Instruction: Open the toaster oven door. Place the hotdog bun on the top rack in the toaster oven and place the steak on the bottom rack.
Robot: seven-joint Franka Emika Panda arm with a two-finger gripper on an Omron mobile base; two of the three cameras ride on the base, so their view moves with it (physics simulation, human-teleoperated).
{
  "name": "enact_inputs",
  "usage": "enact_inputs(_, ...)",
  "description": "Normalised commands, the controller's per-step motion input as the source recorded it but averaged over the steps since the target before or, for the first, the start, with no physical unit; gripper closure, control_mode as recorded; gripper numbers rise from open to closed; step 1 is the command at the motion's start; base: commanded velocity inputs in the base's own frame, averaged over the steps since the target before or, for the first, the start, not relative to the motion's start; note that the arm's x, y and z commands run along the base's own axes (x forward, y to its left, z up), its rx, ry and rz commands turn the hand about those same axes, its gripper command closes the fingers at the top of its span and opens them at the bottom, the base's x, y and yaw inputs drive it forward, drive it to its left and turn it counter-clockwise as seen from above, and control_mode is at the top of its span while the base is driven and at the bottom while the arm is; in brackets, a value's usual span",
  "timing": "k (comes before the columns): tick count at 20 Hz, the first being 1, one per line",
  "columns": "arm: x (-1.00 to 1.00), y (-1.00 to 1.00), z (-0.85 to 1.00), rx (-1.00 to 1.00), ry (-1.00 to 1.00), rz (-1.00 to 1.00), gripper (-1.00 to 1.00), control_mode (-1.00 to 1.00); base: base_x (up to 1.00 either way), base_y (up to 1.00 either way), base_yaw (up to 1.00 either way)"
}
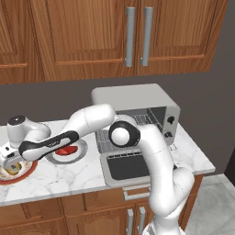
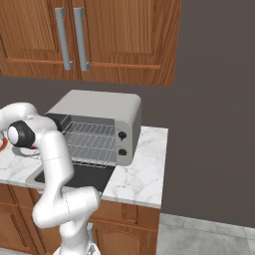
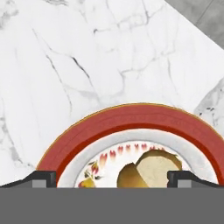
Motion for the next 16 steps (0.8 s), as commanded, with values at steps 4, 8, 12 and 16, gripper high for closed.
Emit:
enact_inputs(4,0.06,0.11,-0.08,0.0,0.0,0.0,-1.0,-1.0,0.0,0.0,0.0)
enact_inputs(8,0.2,0.1,-0.01,0.0,0.0,0.0,-1.0,-1.0,0.0,0.0,0.0)
enact_inputs(12,0.13,0.26,-0.08,0.0,0.0,0.0,-1.0,-1.0,0.0,0.0,0.0)
enact_inputs(16,0.0,0.63,-0.01,-0.01,0.0,0.0,-1.0,-1.0,0.0,0.0,0.0)
